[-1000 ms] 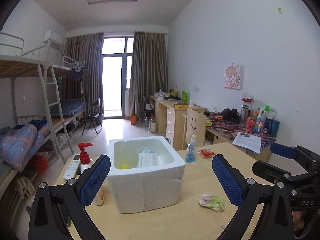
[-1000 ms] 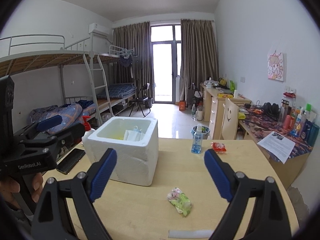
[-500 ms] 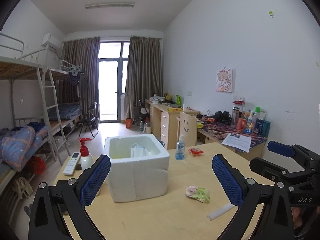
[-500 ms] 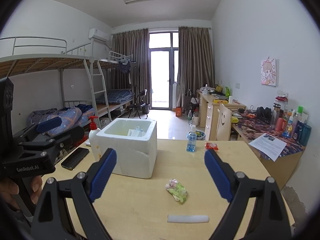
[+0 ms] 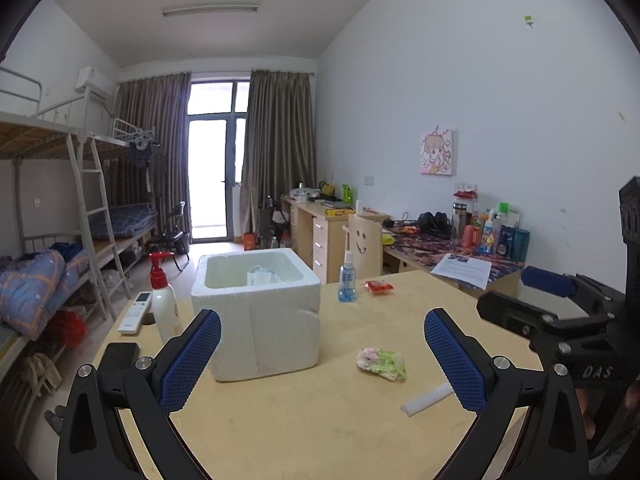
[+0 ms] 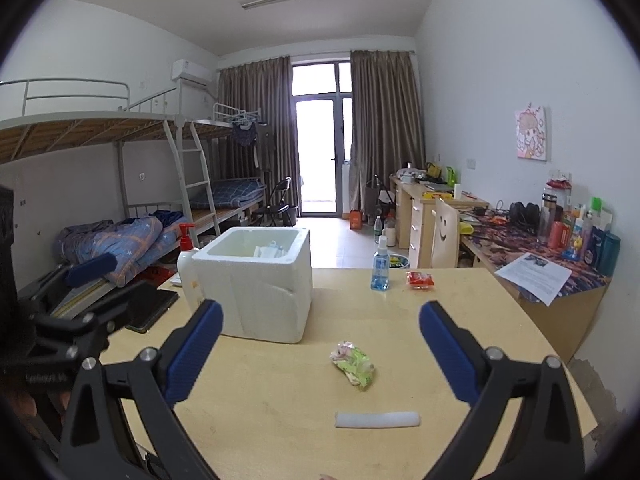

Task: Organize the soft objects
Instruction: 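Move both tools back toward the snack packet and foam tube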

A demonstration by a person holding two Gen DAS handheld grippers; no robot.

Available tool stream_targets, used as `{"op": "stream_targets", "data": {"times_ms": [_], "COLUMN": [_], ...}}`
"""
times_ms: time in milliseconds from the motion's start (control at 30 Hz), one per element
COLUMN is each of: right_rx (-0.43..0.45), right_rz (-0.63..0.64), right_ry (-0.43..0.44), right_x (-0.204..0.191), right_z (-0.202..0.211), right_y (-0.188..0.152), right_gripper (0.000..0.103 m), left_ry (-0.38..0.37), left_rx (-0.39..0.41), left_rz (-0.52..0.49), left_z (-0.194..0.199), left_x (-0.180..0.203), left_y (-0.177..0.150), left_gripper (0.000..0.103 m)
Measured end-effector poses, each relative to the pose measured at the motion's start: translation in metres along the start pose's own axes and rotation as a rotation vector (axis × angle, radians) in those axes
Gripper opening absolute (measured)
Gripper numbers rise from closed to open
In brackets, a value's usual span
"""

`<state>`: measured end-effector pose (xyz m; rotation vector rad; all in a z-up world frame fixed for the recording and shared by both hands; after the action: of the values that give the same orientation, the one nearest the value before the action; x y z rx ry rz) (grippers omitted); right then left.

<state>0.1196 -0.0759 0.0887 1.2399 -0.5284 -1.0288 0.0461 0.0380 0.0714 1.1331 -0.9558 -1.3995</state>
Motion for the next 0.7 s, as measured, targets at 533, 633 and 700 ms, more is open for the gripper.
{"op": "stream_targets", "data": {"times_ms": [533,633,700], "right_rx": [0.003,-0.014,-0.020], "right_rz": [-0.069,-0.056,-0.050], "right_ry": [-0.093,-0.109,-0.129], "right_x": [0.010,0.015,0.020], "right_z": [0.000,-0.002,-0.004], "right_y": [-0.025,-0.030,-0.034], "right_gripper": [0.100,0.100,0.100], "left_ry": [-0.089,-0.114,-0.127], "left_rx": [-0.034,-0.049,-0.055], "left_rz": [0.007,0.017,0.015], "left_z": [-0.017,-0.025,-0.032], "left_x": [0.002,0.008,0.014], "left_y": [-0.029,-0.035,-0.038], "left_gripper": [0.102,0.102,0.102]}}
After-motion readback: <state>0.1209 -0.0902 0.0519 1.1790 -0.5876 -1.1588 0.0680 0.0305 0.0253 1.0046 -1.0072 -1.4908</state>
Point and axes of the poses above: each gripper's, at about its wrist camera, not at the fingertips, and z roughly against the way its jaws point, x to its right, y to its top, the point moved 2 cm from there along -z, roughly the way its jaws point, and after that the axes turned 9 degrees about -z, right-handed, at the moved point
